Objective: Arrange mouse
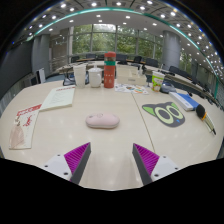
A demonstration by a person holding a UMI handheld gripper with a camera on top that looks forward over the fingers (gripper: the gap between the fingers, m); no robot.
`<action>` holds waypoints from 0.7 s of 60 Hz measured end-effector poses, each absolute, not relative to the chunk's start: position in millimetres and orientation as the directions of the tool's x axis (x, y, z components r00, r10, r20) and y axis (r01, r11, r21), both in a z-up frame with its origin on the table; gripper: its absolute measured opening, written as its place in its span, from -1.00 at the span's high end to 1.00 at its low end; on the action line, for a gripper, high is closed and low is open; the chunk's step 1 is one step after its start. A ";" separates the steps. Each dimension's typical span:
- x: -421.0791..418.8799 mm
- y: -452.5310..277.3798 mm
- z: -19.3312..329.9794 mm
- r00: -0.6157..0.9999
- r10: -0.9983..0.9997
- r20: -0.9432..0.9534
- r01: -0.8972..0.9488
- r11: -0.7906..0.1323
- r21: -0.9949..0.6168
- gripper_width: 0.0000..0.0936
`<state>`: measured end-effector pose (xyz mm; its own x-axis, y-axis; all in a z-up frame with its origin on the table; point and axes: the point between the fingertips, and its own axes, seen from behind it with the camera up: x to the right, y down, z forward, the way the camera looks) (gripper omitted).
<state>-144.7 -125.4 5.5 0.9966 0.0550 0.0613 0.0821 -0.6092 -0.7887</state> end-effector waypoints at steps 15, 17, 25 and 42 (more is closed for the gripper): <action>-163.7 -43.4 -9.3 0.996 0.043 0.076 0.086 -0.612 -0.786 -0.82; -162.8 -35.4 -10.0 0.996 0.042 0.083 0.091 -0.616 -0.782 -0.82; -156.1 1.9 -9.8 0.993 0.042 0.110 0.113 -0.612 -0.782 -0.82; -152.3 51.5 -11.9 0.997 0.042 0.063 0.076 -0.617 -0.783 -0.69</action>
<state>-152.3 51.5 -11.9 0.9971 0.0417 0.0633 0.0755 -0.6171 -0.7833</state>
